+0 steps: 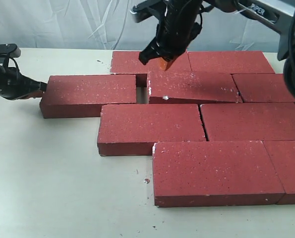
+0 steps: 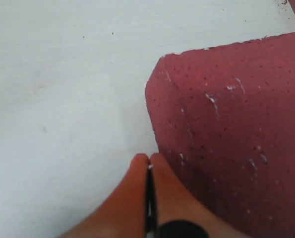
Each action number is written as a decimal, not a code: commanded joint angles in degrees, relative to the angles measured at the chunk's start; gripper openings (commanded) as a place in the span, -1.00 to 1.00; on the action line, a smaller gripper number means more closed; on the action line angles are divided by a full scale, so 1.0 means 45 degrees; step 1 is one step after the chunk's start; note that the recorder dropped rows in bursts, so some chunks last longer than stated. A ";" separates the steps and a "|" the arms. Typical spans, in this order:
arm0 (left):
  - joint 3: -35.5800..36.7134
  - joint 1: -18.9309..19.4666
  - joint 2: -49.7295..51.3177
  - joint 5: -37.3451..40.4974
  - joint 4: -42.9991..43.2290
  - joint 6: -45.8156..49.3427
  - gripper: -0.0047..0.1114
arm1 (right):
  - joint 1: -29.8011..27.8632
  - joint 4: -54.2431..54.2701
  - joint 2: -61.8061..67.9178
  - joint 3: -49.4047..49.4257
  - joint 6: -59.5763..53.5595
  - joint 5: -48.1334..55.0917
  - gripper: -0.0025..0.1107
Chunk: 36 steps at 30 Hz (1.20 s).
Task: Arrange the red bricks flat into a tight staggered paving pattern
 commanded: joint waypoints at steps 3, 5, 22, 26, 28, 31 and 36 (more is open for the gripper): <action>-0.0067 -0.0024 -0.0011 0.0002 -0.0163 0.0035 -0.92 | -0.0750 0.1008 -0.0107 0.2487 -0.0669 -0.2341 -0.97; -0.0067 -0.0024 -0.0011 0.0206 -0.0189 0.0035 -0.92 | -0.0891 0.0981 -0.0107 0.3053 -0.0669 -0.3006 -0.97; -0.0067 -0.0024 -0.0011 0.0697 -0.0324 0.0155 -0.92 | -0.1260 0.0688 0.0323 0.3691 0.0125 -0.3249 -0.97; -0.0067 -0.0024 -0.0011 0.0717 -0.0324 0.0190 -0.92 | -0.1260 0.1019 -0.1092 0.3691 0.0150 -0.3395 -0.97; -0.0067 -0.0024 -0.0011 0.0743 -0.0324 0.0187 -0.92 | -0.1260 0.1214 -0.1990 0.3691 0.0150 -0.3160 -0.97; -0.0067 -0.0024 -0.0011 0.1211 -0.0406 0.0300 -0.92 | -0.1260 0.1152 -0.3076 0.3997 -0.0239 -0.3131 -0.97; -0.0067 -0.0024 -0.0011 0.1971 -0.1283 0.1225 -0.92 | -0.1260 0.0466 -0.5827 0.8109 -0.0286 -0.6324 -0.97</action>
